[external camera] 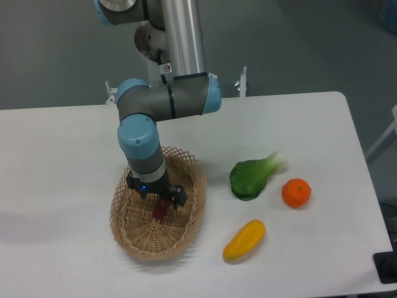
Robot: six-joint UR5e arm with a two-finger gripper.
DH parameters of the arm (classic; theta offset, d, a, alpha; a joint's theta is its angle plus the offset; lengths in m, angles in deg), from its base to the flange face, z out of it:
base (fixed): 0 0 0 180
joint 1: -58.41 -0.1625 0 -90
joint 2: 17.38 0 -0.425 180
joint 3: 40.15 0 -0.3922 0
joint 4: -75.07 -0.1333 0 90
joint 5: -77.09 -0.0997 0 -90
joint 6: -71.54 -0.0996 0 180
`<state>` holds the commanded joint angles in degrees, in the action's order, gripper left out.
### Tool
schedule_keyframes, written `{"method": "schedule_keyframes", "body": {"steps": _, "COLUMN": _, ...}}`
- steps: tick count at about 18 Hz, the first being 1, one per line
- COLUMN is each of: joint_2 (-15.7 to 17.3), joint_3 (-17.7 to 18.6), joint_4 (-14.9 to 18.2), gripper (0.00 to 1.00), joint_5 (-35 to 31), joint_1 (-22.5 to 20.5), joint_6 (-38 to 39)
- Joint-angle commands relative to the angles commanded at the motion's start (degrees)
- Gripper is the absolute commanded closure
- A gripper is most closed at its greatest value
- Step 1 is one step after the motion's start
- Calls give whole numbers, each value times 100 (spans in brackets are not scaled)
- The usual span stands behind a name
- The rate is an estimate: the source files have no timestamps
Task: Pick up the sweet potato from the basket
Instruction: 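Lower the gripper into the basket and close on the sweet potato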
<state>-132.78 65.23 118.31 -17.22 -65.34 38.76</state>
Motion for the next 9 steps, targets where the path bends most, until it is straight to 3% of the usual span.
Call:
{"method": "schedule_keyframes", "body": {"steps": 5, "joint_2": 9, "joint_3": -18, "joint_4": -26, "gripper": 52, "joint_5": 0, "joint_1": 0, "joint_6": -18}}
{"method": "schedule_keyframes", "body": {"steps": 7, "joint_2": 18, "joint_3": -61, "joint_4": -26, "gripper": 64, "joint_5": 0, "joint_1": 0, "joint_6": -44}}
{"method": "schedule_keyframes", "body": {"steps": 9, "joint_2": 35, "joint_3": -70, "joint_4": -26, "gripper": 68, "joint_5": 0, "joint_1": 0, "joint_6": -62}}
